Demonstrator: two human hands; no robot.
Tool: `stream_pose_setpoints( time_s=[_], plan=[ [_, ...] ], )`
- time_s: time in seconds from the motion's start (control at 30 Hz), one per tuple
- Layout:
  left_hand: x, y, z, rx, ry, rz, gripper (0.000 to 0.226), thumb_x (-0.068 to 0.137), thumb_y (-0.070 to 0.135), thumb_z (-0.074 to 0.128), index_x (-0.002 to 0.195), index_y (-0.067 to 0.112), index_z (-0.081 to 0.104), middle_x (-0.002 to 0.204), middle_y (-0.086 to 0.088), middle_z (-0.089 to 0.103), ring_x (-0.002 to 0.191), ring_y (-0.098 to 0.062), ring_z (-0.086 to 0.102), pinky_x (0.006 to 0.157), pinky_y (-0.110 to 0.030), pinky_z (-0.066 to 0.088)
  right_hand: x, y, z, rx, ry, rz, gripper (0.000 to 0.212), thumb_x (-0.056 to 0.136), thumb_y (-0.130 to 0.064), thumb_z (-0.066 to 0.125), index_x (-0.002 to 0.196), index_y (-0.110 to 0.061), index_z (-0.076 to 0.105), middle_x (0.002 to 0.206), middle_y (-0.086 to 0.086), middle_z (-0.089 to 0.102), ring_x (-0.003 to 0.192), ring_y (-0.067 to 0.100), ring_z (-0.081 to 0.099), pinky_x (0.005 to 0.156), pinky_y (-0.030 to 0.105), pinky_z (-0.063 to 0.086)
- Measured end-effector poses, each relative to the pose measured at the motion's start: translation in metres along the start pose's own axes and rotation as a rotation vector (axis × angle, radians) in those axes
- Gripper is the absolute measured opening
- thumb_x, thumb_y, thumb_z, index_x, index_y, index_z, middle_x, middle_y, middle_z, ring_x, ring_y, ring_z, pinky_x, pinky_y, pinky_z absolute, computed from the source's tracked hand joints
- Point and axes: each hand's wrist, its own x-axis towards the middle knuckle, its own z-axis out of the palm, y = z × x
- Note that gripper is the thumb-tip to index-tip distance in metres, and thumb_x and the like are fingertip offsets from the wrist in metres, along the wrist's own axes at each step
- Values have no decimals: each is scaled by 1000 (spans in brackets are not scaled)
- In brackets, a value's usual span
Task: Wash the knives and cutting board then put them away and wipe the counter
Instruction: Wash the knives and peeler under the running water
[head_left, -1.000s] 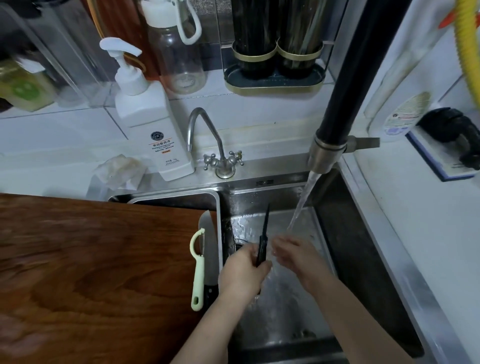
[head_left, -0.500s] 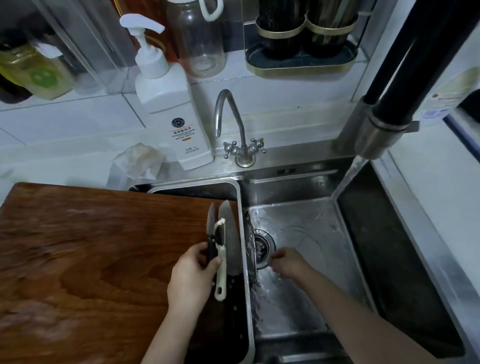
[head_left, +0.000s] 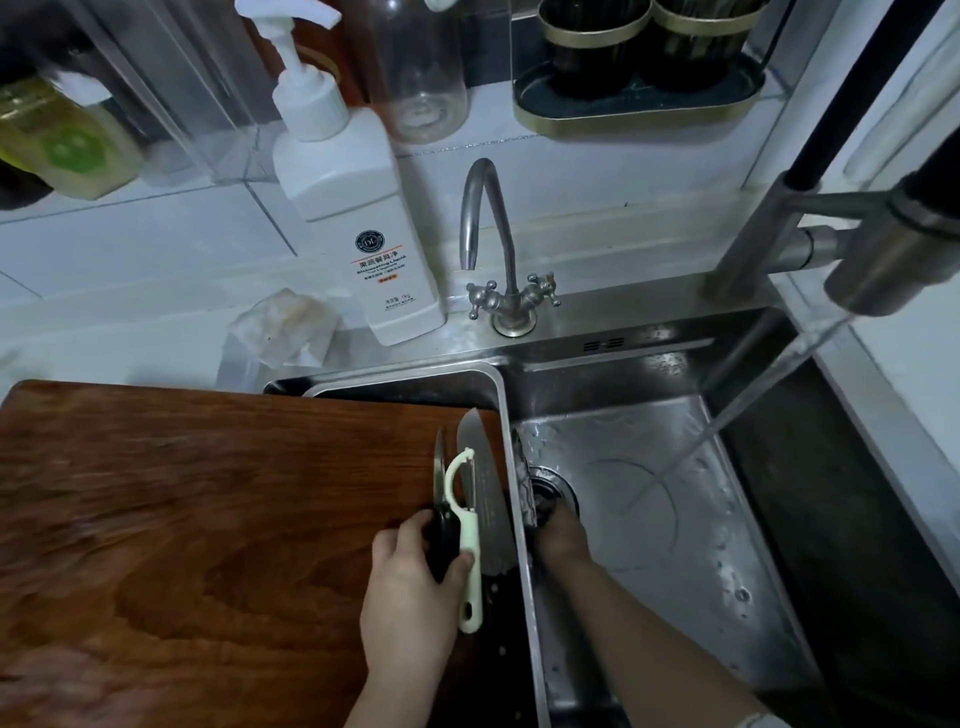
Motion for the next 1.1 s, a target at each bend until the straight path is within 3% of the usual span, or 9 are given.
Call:
stream_pose_setpoints(
  time_s=[0.17, 0.3, 0.4, 0.53, 0.6, 0.73, 0.83, 1.0, 1.1],
  plan=[
    [0, 7, -3, -70, 87, 52, 60, 82, 34, 69, 135, 27, 45, 125, 3, 43, 93, -3, 42, 75, -24, 48, 3, 3, -15, 240, -48, 71, 27, 79, -8, 69, 105, -4, 64, 115, 14, 65, 98, 25, 63, 82, 27, 48],
    [-3, 28, 0, -123, 154, 160, 51, 83, 28, 69, 131, 25, 51, 119, 5, 47, 89, -1, 45, 66, -14, 40, -13, 6, -53, 629, -102, 137, 22, 79, 6, 68, 95, -2, 54, 81, 13, 60, 49, 16, 57, 49, 28, 53],
    [-8, 51, 5, -207, 146, 243, 45, 84, 21, 68, 127, 23, 56, 114, 6, 48, 92, -7, 53, 73, -18, 42, -16, 14, -86, 704, -115, 127, 15, 81, 10, 63, 75, -1, 56, 45, 7, 55, 29, 9, 50, 32, 15, 41],
    [-18, 80, 17, -256, 90, 359, 39, 88, 17, 63, 126, 24, 56, 113, 10, 48, 101, -5, 52, 84, -13, 38, -15, 31, -126, 576, -63, 106, 17, 81, 5, 66, 70, -6, 58, 50, 6, 51, 34, 11, 48, 33, 13, 37],
    [-22, 91, 31, -315, 9, 351, 36, 90, 14, 59, 124, 29, 54, 110, 11, 50, 97, -1, 53, 88, -13, 41, -12, 43, -142, 559, -49, 120, 8, 83, 4, 63, 81, -3, 60, 59, 8, 55, 43, 14, 50, 38, 16, 39],
    [-14, 105, 93, -507, -269, 78, 37, 89, 1, 51, 117, 25, 56, 110, -6, 62, 105, -25, 61, 94, -36, 50, -5, 62, -161, 600, -84, 176, 16, 86, -1, 63, 102, 3, 62, 74, 12, 62, 63, 22, 57, 50, 24, 45],
    [0, 100, 141, -325, -396, -61, 47, 87, 9, 55, 133, 5, 47, 129, -12, 56, 119, -28, 54, 99, -29, 43, -8, 66, -171, 654, -136, 181, 5, 87, -1, 61, 92, 2, 62, 75, 13, 64, 66, 23, 60, 45, 24, 51],
    [21, 73, 200, -314, -526, -139, 69, 58, 39, 57, 116, 2, 54, 112, -18, 66, 104, -32, 63, 88, -38, 52, -10, 64, -182, 736, -228, 155, 5, 86, -3, 63, 91, -3, 64, 87, 12, 68, 77, 24, 64, 52, 23, 57],
    [15, 78, 190, -345, -578, -132, 50, 67, 34, 66, 100, -3, 63, 94, -20, 68, 90, -29, 66, 74, -26, 48, -6, 65, -181, 752, -227, 157, 9, 83, -3, 66, 93, -3, 65, 82, 10, 71, 73, 22, 66, 56, 25, 57]
  ],
)
